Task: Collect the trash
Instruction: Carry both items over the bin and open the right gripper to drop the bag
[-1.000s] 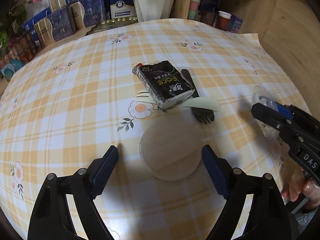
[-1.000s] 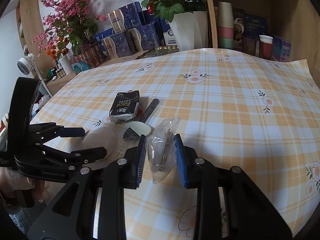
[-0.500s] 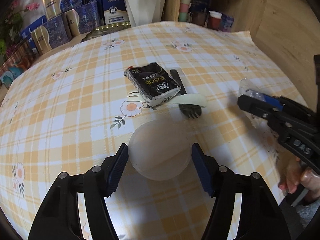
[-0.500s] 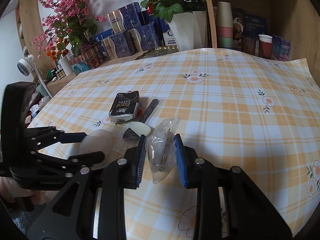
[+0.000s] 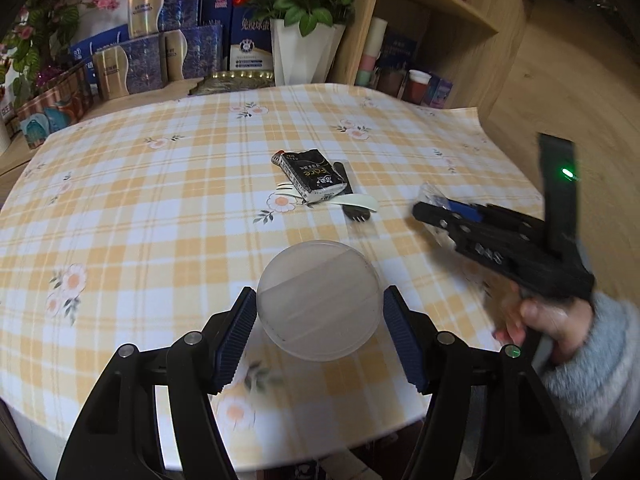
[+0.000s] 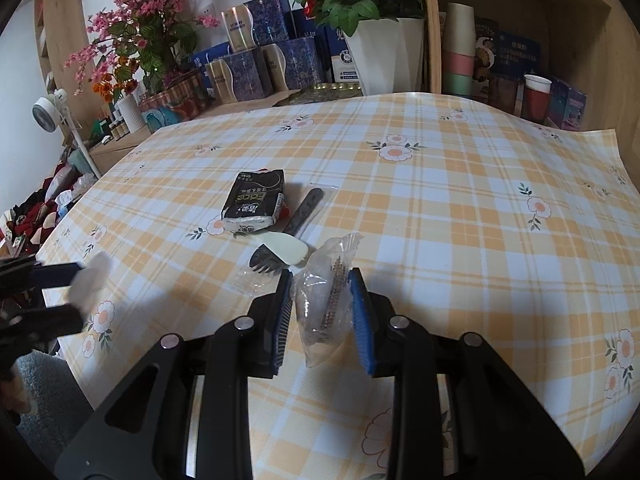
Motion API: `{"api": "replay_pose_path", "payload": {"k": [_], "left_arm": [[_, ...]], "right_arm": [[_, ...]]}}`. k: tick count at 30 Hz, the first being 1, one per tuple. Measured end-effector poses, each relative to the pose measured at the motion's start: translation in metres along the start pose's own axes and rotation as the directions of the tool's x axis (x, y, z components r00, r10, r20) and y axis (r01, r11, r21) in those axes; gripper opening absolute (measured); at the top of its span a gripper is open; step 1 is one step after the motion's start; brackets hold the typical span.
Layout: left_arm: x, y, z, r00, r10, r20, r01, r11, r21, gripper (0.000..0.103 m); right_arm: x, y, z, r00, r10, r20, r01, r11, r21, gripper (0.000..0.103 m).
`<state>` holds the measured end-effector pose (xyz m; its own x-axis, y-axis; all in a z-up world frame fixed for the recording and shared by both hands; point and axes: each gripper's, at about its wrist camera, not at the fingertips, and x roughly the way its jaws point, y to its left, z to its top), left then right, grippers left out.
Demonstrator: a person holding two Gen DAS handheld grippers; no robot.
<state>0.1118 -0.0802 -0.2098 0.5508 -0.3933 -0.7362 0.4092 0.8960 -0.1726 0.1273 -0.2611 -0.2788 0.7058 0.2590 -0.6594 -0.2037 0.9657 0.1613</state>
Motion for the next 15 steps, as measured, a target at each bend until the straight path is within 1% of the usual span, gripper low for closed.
{"api": "replay_pose_path", "payload": {"k": [2,5,9,12,15], "left_arm": [[-0.016,0.000,-0.007,1.000,-0.004,0.015,0.004,1.000,0.012,0.063],[-0.037,0.003,-0.019,0.999,-0.018,0.032,0.018,1.000,0.018,0.064],[-0.061,0.007,-0.039,0.999,-0.038,0.038,0.037,0.999,0.015,0.064],[-0.075,0.008,-0.054,0.998,-0.040,0.042,0.040,0.999,0.015,0.064],[-0.087,0.011,-0.070,0.998,-0.045,0.046,0.045,0.999,0.005,0.064]], "right_arm": [[-0.009,0.004,0.001,1.000,-0.005,0.001,0.005,1.000,-0.003,0.031],[-0.035,0.014,-0.002,0.999,0.020,0.037,-0.020,1.000,-0.003,0.031],[-0.073,0.037,-0.014,0.996,0.057,0.064,-0.054,0.997,-0.050,0.031],[-0.098,0.058,-0.035,0.995,0.090,0.047,-0.085,0.992,-0.094,0.031],[-0.112,0.076,-0.059,0.992,0.122,0.012,-0.120,0.986,-0.115,0.031]]}}
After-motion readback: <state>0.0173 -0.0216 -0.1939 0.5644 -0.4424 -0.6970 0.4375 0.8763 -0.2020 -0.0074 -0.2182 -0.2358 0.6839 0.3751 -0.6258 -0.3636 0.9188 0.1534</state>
